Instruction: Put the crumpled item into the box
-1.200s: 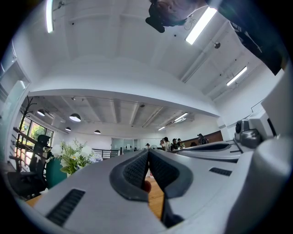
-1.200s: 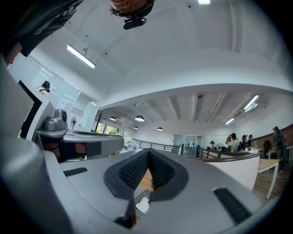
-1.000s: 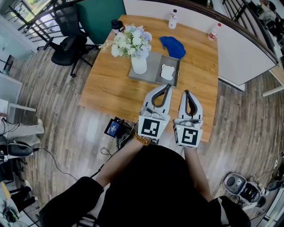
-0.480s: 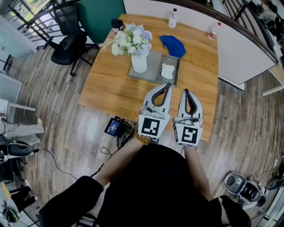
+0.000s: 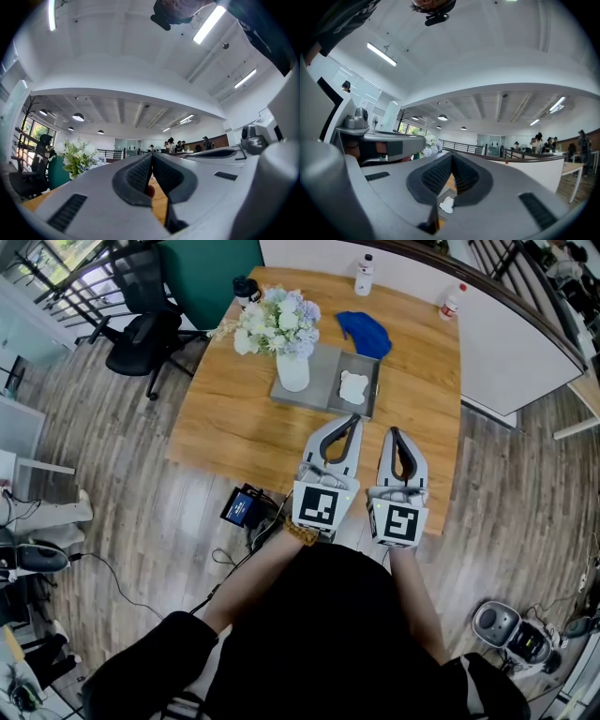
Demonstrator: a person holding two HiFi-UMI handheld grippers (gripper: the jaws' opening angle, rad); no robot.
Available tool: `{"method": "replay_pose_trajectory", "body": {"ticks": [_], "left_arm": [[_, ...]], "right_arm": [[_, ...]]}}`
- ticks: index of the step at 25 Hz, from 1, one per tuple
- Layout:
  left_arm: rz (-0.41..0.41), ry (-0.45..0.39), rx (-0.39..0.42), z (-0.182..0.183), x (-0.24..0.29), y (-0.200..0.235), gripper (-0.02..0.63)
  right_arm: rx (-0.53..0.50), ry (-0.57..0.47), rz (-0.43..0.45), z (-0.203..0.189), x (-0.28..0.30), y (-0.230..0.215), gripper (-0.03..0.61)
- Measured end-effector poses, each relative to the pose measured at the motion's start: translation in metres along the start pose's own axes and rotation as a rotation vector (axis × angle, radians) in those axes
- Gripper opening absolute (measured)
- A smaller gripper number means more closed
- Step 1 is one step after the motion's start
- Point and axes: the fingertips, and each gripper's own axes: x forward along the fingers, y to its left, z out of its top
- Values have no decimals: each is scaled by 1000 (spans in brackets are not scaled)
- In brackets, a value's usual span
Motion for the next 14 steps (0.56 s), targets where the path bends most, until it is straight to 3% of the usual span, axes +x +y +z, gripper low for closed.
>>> {"method": "replay_pose_trajectory", "body": {"ticks": [9, 14], "left_arm": [[17, 27, -3, -6, -2, 8, 23], [23, 26, -10, -7, -2, 11, 23]], "right_arm": [[-20, 88, 32, -21, 0, 6, -9], [-18, 82, 47, -22, 2, 10, -9]]}}
